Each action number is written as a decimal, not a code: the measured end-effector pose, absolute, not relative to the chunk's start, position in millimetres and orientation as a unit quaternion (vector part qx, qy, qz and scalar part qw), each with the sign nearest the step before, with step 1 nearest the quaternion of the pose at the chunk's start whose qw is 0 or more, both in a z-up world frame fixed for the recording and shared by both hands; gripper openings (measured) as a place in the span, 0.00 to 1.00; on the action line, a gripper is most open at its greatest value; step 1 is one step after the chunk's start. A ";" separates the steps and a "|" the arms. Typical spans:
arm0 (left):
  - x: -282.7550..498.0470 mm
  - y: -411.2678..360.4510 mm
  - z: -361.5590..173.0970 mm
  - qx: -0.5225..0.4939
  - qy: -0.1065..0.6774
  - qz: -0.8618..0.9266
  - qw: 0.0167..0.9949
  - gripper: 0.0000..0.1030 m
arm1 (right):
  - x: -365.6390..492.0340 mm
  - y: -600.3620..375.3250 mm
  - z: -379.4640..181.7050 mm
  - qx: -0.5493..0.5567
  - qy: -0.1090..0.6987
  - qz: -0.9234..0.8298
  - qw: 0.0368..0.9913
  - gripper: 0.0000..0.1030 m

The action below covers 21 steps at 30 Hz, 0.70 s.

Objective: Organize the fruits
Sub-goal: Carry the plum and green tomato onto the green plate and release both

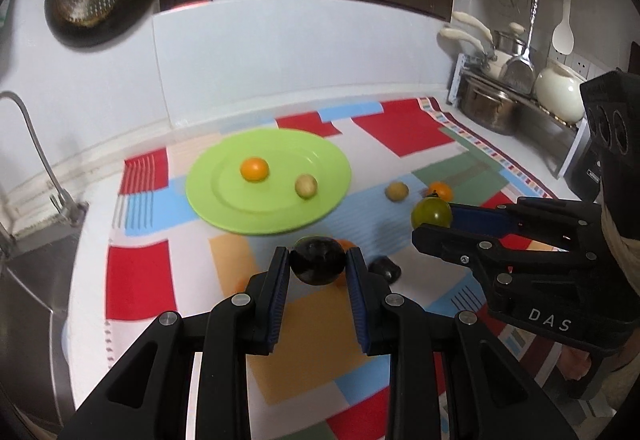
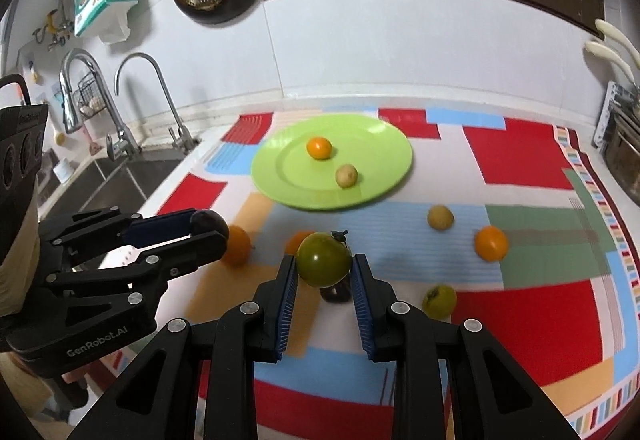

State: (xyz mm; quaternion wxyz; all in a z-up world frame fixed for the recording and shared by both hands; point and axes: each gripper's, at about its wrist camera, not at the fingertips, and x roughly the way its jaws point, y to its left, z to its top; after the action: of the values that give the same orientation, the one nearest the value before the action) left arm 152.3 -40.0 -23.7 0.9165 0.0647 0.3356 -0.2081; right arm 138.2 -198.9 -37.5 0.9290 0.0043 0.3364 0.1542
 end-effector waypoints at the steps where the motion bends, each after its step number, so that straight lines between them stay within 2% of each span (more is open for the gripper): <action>1: 154.2 -39.0 -21.5 0.066 0.332 -0.206 0.918 0.28 | 140.4 -197.3 -34.3 0.004 0.333 0.157 0.930 0.28; 21: 235.8 -31.5 1.7 0.075 0.316 -0.200 0.924 0.28 | 222.9 -182.3 -3.9 0.000 0.322 0.164 0.933 0.28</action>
State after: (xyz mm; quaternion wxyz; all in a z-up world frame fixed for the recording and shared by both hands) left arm 235.8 -31.5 1.7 0.9243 0.0750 0.3163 -0.2000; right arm 222.9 -182.3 -3.9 0.9325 -0.0001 0.3219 0.1636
